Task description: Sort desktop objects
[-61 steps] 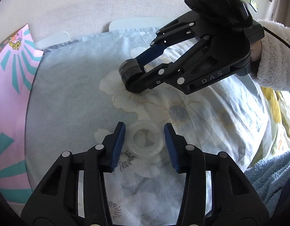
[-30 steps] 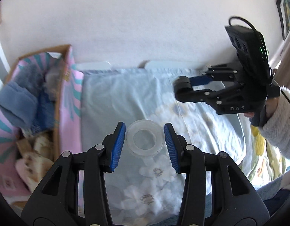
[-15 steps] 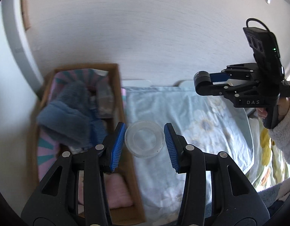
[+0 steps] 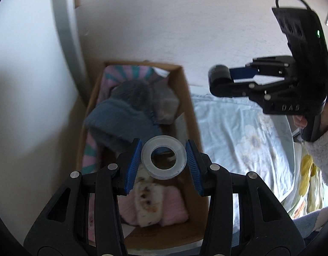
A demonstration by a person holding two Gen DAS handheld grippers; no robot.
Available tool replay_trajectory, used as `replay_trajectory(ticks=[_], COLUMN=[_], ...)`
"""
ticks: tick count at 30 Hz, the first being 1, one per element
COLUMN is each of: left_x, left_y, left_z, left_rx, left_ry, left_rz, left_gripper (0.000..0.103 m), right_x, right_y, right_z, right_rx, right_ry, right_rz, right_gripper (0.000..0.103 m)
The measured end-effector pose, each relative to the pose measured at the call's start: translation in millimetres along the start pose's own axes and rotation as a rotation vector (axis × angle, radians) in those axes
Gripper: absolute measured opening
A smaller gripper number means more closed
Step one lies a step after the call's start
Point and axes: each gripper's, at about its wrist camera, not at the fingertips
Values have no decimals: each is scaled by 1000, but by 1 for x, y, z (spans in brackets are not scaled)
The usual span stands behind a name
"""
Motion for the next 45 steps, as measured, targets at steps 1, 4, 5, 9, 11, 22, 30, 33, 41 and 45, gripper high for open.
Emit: replay_trajectory(ticks=[1, 4, 5, 9, 11, 22, 30, 33, 41, 45], left_x=[2, 9, 12, 19, 21, 28, 47, 49, 44, 36], left_y=[-1, -5, -6, -6, -8, -19, -27, -31, -43, -32], left_z=[3, 14, 17, 21, 22, 27, 19, 21, 26, 23], left_rx=[0, -4, -6, -12, -12, -16, -67, -63, -70, -77], left_ry=[2, 17, 20, 14, 16, 34, 5, 15, 25, 10], left_rz=[5, 30, 37, 47, 52, 107, 120, 124, 137, 112], left_gripper=[39, 39, 39, 39, 39, 44, 103, 103, 103, 103], right_x=[-4, -14, -16, -19, -18, -17, -16, -17, -5, -1], right_y=[-4, -16, -21, -42, -49, -64, -45, -42, -31, -22], right_z=[3, 12, 14, 21, 25, 37, 40, 42, 43, 45], right_rx=[-6, -28, -37, -64, -73, -118, -61, -35, -18, -4], right_ry=[7, 25, 25, 36, 41, 52, 38, 42, 25, 17], right_rz=[2, 9, 14, 50, 63, 121, 10, 7, -2, -15], right_gripper=[34, 34, 34, 34, 34, 38, 103, 103, 103, 103])
Point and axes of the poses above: each gripper's, at about its wrist camera, not at the fingertips, and y roughly against the way its jaws point, z to its left, x to its underside, and after that the axes turned 8 degrees about -x, right-handed
